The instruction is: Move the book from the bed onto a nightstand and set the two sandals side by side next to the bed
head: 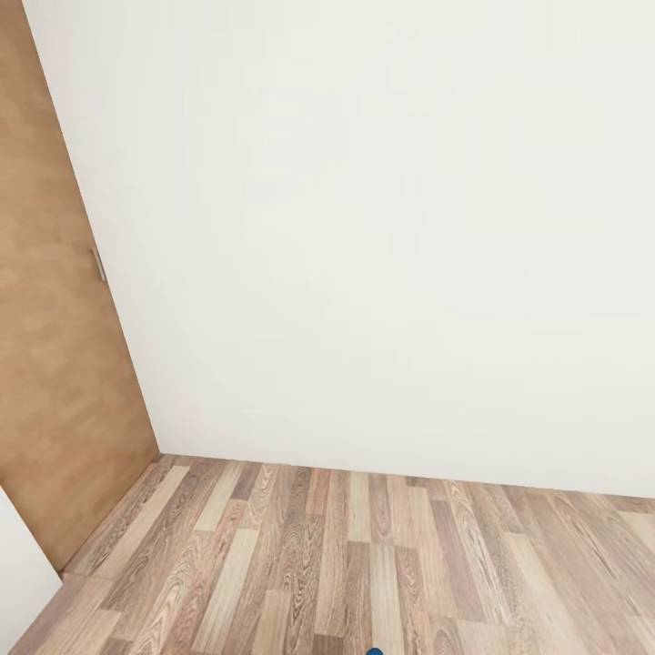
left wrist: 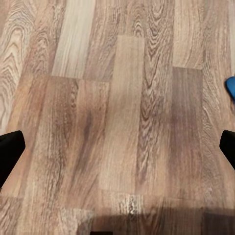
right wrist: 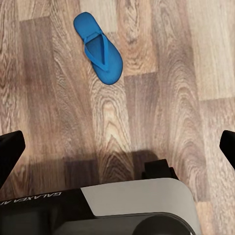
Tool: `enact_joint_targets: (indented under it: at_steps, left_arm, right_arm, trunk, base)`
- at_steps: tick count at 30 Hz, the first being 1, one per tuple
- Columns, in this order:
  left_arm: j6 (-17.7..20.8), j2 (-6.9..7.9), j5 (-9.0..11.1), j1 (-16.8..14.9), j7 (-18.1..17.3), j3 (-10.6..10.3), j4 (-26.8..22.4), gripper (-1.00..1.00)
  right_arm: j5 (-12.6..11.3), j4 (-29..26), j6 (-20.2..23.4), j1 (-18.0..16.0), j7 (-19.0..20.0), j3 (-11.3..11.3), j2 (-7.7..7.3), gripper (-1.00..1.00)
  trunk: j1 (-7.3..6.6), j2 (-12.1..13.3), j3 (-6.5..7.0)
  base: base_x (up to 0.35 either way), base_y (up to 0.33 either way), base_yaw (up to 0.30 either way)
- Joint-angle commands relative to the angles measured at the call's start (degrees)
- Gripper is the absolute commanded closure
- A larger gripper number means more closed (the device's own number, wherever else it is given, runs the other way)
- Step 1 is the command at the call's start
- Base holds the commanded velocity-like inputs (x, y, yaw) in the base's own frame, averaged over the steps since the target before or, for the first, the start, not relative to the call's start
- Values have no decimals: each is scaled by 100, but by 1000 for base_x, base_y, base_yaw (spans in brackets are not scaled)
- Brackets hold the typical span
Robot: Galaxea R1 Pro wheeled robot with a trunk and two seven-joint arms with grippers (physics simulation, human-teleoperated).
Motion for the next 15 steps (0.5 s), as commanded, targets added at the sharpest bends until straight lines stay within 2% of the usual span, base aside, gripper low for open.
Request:
enact_joint_targets:
  at_steps: [1,4,6,9,10,11,12,13,14,15]
  left_arm:
    - [-15,1,7,-7,1,1,-29,-100]
    - [143,5,130,-105,7,1,-408,-100]
    - [724,8,377,-192,3,1,-893,-100]
    - [2340,27,870,-373,-195,1,-2061,-100]
    - [2567,32,937,-417,-301,1,-2246,-100]
    - [2954,38,1051,-511,-600,1,-2584,-100]
    - [3118,43,1098,-557,-788,3,-2738,-100]
    - [3550,64,1192,-697,-1468,6,-3135,-100]
    - [3819,102,1225,-781,-1959,11,-3344,-100]
    - [3951,129,1239,-821,-2203,12,-3432,-100]
  right_arm:
    - [-60,0,-10,-1,47,-23,2,-100]
    - [-60,1,-10,-1,47,-23,3,-100]
    - [-60,1,-11,-1,47,-23,2,-100]
    - [-60,1,-8,-1,47,-23,2,-100]
    - [-60,1,-8,-1,47,-23,2,-100]
    - [-60,1,-8,-1,47,-23,2,-100]
    - [-60,1,-8,-1,47,-23,2,-100]
    - [-60,1,-10,-1,47,-23,2,-100]
    - [-60,1,-11,-1,47,-23,2,-100]
    - [-60,1,-10,-1,47,-23,2,-100]
  trunk:
    - [0,-3,-5]
    - [0,-3,-5]
    - [0,-3,-5]
    - [0,-3,-5]
    - [0,-3,-5]
    - [0,-3,-5]
    - [0,-3,-5]
    - [0,-3,-5]
    - [0,-3,-5]
    - [0,-3,-5]
  base:
    - [0,0,0]
    - [0,0,0]
    - [0,0,0]
    - [0,0,0]
    - [0,0,0]
    - [0,0,0]
    - [0,0,0]
    - [0,0,0]
    - [0,0,0]
    - [0,0,0]
